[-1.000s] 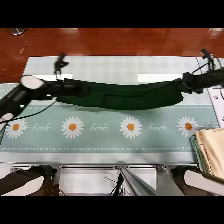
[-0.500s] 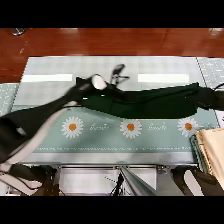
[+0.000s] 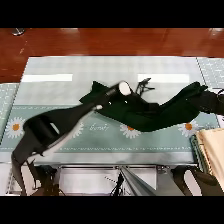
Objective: Fold the shirts.
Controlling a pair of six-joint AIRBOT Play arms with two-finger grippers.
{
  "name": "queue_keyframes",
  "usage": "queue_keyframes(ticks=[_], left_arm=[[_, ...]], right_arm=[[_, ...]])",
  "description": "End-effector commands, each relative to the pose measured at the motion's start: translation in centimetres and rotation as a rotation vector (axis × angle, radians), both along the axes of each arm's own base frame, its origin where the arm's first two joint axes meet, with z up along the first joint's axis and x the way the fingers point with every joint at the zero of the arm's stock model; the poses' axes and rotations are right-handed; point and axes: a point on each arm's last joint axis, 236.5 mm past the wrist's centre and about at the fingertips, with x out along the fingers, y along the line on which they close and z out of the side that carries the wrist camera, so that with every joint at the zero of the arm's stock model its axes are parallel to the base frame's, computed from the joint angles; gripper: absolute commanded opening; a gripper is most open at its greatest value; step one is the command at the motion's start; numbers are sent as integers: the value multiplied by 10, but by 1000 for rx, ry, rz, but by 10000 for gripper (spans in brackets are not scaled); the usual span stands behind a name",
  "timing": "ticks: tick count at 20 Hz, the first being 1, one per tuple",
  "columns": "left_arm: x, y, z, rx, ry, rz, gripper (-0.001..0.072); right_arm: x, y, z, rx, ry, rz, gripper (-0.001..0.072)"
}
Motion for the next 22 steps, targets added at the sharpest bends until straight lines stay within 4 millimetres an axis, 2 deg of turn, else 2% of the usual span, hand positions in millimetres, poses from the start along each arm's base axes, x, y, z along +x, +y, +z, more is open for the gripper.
queue_keyframes(ticks=[1, 2, 4, 6, 8, 10, 12, 14, 15, 18, 20, 22], left_arm=[[65, 67, 43, -34, 4, 97, 23], [91, 99, 61, -46, -15, 168, 23], [135, 181, 99, -65, -68, 333, 24], [144, 255, 131, -70, -153, 445, 23], [128, 322, 157, -61, -246, 549, 23], [104, 376, 171, -47, -316, 675, 23], [76, 418, 177, -33, -360, 799, 24], [48, 442, 175, -21, -391, 887, 23], [36, 447, 172, -17, -402, 912, 23], [7, 445, 154, -13, -403, 935, 24], [-3, 441, 139, -10, -377, 936, 24], [-8, 440, 121, -4, -334, 937, 23]], right_arm=[[5, 6, 6, 39, -20, 1, 19], [9, 12, 9, 74, -29, 18, 19], [18, 36, 10, 130, -33, 88, 19], [30, 70, 0, 146, -27, 172, 19], [53, 110, -9, 157, -35, 240, 19], [82, 154, -20, 167, -28, 296, 19], [109, 200, -37, 180, 10, 360, 19], [128, 242, -62, 174, 58, 428, 19], [136, 263, -76, 176, 76, 454, 20], [152, 312, -107, 231, 136, 496, 20], [158, 333, -123, 274, 176, 501, 20], [168, 346, -132, 300, 201, 488, 20]])
